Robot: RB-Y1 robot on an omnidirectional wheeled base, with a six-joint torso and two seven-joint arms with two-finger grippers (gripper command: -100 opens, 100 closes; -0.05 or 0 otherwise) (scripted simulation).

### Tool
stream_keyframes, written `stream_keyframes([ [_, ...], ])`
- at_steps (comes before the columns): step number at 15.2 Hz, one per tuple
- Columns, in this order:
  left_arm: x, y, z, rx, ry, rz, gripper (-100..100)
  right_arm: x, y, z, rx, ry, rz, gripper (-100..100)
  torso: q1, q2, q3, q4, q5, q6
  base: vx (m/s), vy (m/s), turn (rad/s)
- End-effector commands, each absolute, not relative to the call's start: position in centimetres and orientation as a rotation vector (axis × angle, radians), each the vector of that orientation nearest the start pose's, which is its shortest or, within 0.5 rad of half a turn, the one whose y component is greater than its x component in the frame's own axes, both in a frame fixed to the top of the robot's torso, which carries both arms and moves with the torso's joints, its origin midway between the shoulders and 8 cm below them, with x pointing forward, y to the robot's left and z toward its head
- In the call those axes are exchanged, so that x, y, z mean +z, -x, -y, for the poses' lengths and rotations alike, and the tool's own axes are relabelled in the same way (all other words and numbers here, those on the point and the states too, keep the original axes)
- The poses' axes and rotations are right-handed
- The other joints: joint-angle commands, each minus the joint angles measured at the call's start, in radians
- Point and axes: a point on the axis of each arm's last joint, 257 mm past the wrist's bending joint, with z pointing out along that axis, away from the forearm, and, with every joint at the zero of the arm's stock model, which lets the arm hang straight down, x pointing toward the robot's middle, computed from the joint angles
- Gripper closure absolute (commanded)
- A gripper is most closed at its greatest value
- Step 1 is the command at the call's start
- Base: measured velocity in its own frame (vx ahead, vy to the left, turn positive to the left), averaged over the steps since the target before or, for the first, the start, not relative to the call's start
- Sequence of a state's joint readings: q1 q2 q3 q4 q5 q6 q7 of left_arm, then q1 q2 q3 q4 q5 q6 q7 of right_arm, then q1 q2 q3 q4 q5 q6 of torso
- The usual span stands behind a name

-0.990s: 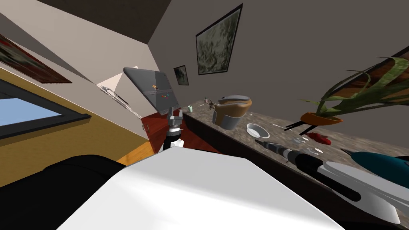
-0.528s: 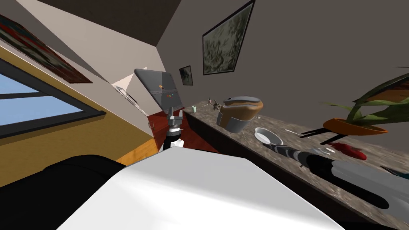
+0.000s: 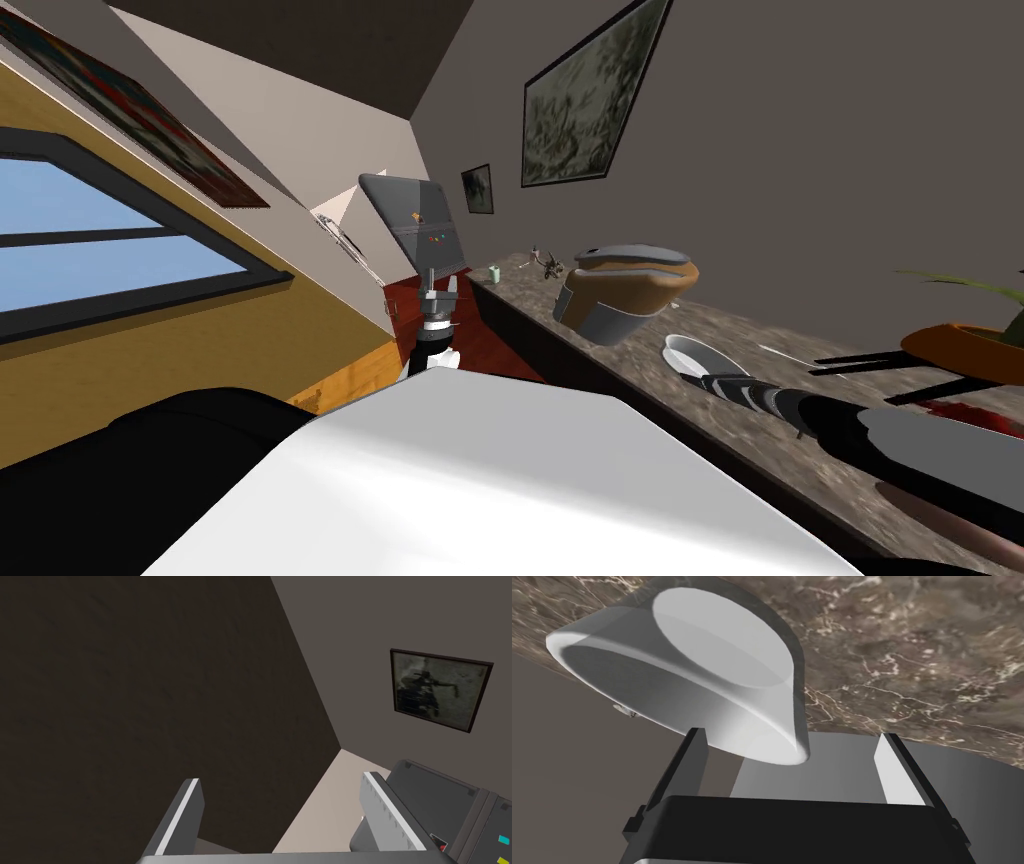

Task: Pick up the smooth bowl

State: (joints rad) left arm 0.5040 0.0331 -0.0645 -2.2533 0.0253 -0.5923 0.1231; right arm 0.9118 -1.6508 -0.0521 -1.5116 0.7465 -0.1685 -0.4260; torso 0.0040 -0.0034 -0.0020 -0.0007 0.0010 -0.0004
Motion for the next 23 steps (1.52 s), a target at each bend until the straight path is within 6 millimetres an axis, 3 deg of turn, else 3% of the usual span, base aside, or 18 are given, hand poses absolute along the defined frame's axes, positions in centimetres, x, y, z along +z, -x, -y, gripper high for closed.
stream_keyframes([
  [1,2.7,-33.5,-25.7,-1.512,0.656,-0.551,0,-27.2,-24.8,67.4,-0.415,0.276,-2.569,-100,0.0,0.0,0.0,0.0,0.0,0.0,0.085,0.064,0.157],
  [3,2.7,-33.5,-25.7,-1.512,0.656,-0.551,0,-27.2,-24.8,67.4,-0.415,0.276,-2.569,-100,0.001,-0.001,-0.001,0.0,0.0,0.0,0.071,0.042,0.087],
  [5,2.7,-33.5,-25.7,-1.512,0.656,-0.551,0,-27.7,-22.9,68.7,-0.458,0.308,-2.624,-100,-0.001,0.0,0.0,0.0,0.0,0.0,0.054,0.027,0.127],
  [7,2.7,-33.5,-25.7,-1.512,0.656,-0.551,0,-27.6,-23.1,68.7,-0.458,0.309,-2.618,-100,-0.001,0.0,0.0,0.0,0.0,0.0,0.048,0.021,0.068],
  [9,2.7,-33.5,-25.7,-1.512,0.656,-0.551,0,-28.2,-20.6,69.8,-0.494,0.337,-2.684,-100,-0.002,0.002,0.001,0.0,0.0,0.0,0.058,0.024,0.09],
  [11,2.7,-33.5,-25.7,-1.512,0.656,-0.551,0,-27.9,-21.4,69.7,-0.486,0.331,-2.666,-100,-0.001,0.0,0.0,0.0,0.0,0.0,0.062,0.024,0.088],
  [12,2.7,-33.5,-25.7,-1.512,0.656,-0.551,0,-28.8,-19.6,70.2,-0.496,0.286,-2.678,-100,-0.002,0.001,0.0,0.0,0.0,0.0,0.007,-0.01,0.215],
  [15,2.7,-33.5,-25.7,-1.512,0.656,-0.551,0,-29.9,-17.6,70.8,-0.507,0.229,-2.687,-100,-0.006,0.005,0.003,0.001,-0.002,0.0,-0.021,-0.043,0.27],
  [17,2.7,-33.5,-25.7,-1.512,0.656,-0.551,0,-29.8,-18.0,70.7,-0.503,0.235,-2.685,-100,-0.007,0.007,0.004,0.002,-0.002,0.0,-0.027,-0.039,0.151],
  [18,2.7,-33.5,-25.7,-1.512,0.656,-0.551,0,-29.9,-17.8,70.8,-0.505,0.233,-2.686,100,-0.006,0.007,0.004,0.002,-0.002,0.001,-0.006,-0.012,0.003],
  [23,2.7,-33.5,-25.7,-1.512,0.656,-0.551,0,-29.4,-18.4,70.6,-0.503,0.252,-2.683,100,-0.004,0.006,0.003,0.001,-0.001,0.0,0.001,0.001,-0.034],
])
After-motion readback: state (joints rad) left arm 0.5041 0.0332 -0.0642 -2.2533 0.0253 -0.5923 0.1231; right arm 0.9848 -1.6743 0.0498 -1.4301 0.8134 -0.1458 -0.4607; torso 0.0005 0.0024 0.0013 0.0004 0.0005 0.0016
